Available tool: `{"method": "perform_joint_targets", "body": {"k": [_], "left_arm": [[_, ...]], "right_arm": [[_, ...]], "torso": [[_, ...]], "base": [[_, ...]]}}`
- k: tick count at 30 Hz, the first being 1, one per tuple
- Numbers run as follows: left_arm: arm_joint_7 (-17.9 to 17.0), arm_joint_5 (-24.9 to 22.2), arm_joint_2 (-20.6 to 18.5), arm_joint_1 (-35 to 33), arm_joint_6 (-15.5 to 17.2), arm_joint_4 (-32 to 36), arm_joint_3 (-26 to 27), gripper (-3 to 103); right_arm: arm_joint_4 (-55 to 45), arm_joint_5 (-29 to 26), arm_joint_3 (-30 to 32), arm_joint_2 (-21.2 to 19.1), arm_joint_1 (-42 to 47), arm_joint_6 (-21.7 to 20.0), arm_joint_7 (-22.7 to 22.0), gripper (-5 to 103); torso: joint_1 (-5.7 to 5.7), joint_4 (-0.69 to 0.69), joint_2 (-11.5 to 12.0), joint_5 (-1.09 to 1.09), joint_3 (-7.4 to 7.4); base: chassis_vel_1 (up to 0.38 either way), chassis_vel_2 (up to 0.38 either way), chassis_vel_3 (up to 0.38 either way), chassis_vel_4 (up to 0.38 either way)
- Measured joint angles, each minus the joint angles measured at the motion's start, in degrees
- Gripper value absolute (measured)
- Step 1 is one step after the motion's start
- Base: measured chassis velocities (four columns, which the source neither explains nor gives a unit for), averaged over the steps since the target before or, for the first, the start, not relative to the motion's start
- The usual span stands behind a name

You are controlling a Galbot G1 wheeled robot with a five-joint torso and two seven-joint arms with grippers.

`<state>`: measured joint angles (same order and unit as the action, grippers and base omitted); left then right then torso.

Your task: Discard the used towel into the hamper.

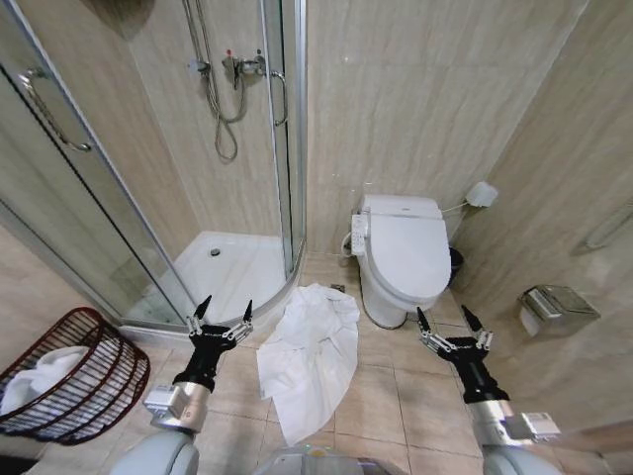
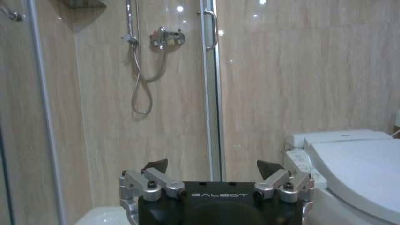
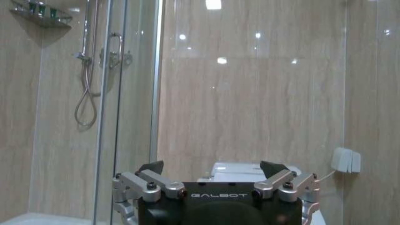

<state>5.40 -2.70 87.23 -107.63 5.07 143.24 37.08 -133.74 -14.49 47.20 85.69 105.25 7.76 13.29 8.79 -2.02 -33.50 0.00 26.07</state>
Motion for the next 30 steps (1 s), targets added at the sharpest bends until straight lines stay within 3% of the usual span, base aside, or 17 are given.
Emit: {"method": "perform_joint_targets", "body": {"k": [9, 12, 16, 18, 19, 30], "left_arm": [[0.0, 0.0, 0.0, 0.0, 0.0, 0.0, 0.0, 93], [0.0, 0.0, 0.0, 0.0, 0.0, 0.0, 0.0, 93], [0.0, 0.0, 0.0, 0.0, 0.0, 0.0, 0.0, 93], [0.0, 0.0, 0.0, 0.0, 0.0, 0.0, 0.0, 93], [0.0, 0.0, 0.0, 0.0, 0.0, 0.0, 0.0, 93], [0.0, 0.0, 0.0, 0.0, 0.0, 0.0, 0.0, 93]], "right_arm": [[-0.1, 0.2, -0.6, -0.4, -0.8, -0.8, -0.7, 100], [-2.1, 3.1, -6.4, -4.0, -9.1, -8.0, -7.3, 100], [-3.3, 3.5, -9.7, -6.2, -14.3, -11.7, -11.7, 100], [-3.6, 2.9, -10.1, -6.5, -14.8, -12.0, -12.3, 100], [-3.7, 2.8, -10.3, -6.6, -14.8, -12.3, -12.5, 100], [-3.8, 1.9, -9.2, -7.6, -14.9, -14.9, -10.6, 100]], "torso": [[-0.87, 0.03, 2.1, -0.01, -1.19], [-1.36, -0.01, 3.2, 0.01, -1.83], [-1.69, -0.01, 4.2, 0.0, -2.42], [-1.82, -0.06, 4.5, -0.02, -2.6], [-1.93, 0.02, 4.7, 0.01, -2.77], [-3.01, 0.0, 7.5, -0.01, -4.44]], "base": [[0.0, 0.0, 0.0, 0.0], [0.0, 0.0, 0.0, 0.0], [0.0, 0.0, 0.0, 0.0], [0.0, 0.0, 0.0, 0.0], [0.0, 0.0, 0.0, 0.0], [0.0, 0.0, 0.0, 0.0]]}}
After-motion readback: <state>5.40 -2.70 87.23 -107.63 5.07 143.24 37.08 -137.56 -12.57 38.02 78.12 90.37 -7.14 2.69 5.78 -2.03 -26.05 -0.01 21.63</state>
